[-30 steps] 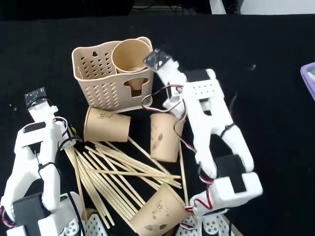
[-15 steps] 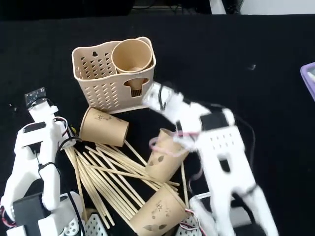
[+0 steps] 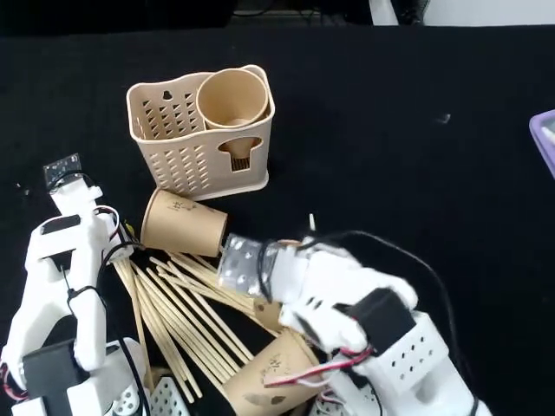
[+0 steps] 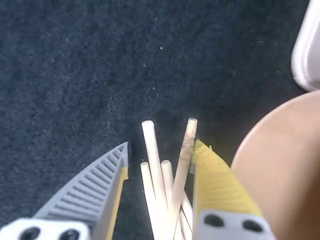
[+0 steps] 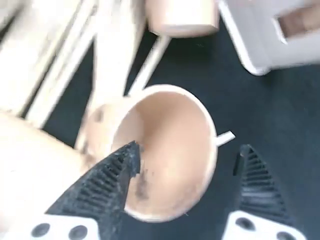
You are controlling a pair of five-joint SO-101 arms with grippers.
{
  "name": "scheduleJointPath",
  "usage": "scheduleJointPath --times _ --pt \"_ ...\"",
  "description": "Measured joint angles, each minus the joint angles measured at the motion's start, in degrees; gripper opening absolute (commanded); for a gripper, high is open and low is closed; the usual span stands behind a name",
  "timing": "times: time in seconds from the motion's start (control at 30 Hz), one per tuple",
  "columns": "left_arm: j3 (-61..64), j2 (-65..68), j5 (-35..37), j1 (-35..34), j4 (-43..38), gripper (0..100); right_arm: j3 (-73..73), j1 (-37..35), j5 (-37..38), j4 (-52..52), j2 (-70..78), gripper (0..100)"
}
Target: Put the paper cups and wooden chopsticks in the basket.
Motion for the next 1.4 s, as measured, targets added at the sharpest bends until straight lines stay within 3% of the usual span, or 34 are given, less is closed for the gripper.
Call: scheduleJointPath --times 0.2,0.47,0.67,0.77,0.9,1.07,1.4 --pt "0.0 0.0 0.0 0.0 0.0 21 0.0 -5.9 -2.0 1.0 0.0 30.8" --pt "0.0 0.0 0.0 0.0 0.0 21 -9.5 -4.0 -4.8 6.8 -0.2 31.0" --pt "0.0 0.0 0.0 0.0 0.0 21 -6.0 -2.9 -4.2 6.1 -0.3 30.8" --pt "0.0 0.0 0.0 0.0 0.0 21 -3.3 1.1 -2.6 1.8 -0.4 30.9" --pt "0.0 0.0 0.0 0.0 0.0 21 -3.3 12.2 -0.6 -4.1 -0.4 31.0" --pt "0.0 0.0 0.0 0.0 0.0 21 -3.3 25.4 -4.1 -8.3 3.8 31.2" --pt "0.0 0.0 0.0 0.0 0.0 21 -12.8 25.1 -11.3 -13.8 29.1 31.2"
